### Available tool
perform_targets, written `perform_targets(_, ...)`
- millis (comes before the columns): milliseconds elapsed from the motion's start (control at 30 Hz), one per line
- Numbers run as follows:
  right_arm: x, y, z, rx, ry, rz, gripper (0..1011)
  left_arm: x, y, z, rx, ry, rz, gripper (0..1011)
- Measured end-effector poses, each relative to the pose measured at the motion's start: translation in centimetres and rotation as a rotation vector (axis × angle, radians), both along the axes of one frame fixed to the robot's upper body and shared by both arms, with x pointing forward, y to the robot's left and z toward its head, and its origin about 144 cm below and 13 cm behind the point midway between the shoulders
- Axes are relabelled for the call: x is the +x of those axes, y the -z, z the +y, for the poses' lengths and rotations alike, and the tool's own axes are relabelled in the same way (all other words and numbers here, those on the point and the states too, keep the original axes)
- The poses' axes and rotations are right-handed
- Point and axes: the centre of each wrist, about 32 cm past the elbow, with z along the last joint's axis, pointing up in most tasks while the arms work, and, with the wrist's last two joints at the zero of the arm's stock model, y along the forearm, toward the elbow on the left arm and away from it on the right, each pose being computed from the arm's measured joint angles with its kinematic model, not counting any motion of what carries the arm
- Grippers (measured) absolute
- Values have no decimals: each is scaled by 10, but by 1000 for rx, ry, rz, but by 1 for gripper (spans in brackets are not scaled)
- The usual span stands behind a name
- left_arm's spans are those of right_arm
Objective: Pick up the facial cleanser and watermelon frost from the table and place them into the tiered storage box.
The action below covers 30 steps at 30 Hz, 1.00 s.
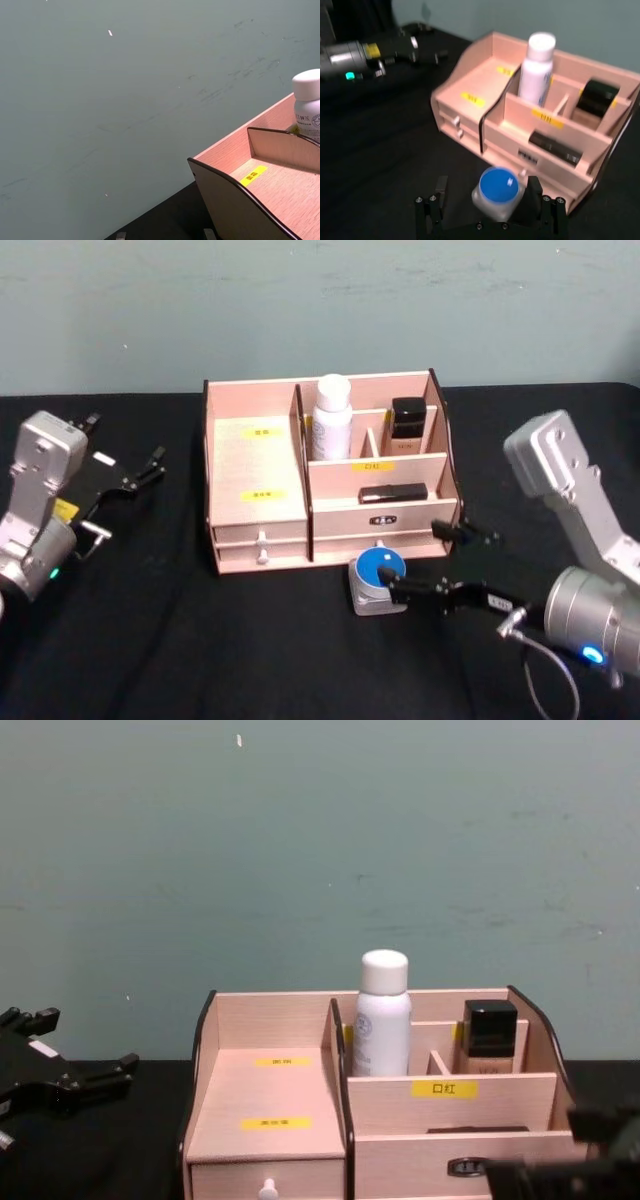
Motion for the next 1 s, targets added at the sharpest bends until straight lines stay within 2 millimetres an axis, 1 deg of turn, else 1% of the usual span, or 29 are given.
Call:
perform_targets(267,-8,9,3,-46,13,67,1000,0,0,0,0,0,0,1001)
perform_targets(400,-8,16,3,-69,32,89,1000,0,0,0,0,0,0,1001)
perform_targets(633,-1,28,7,-93,55,108,1000,0,0,0,0,0,0,1001)
perform_targets(1000,13,35,18,-87,24,89,1000,0,0,0,0,0,0,1001)
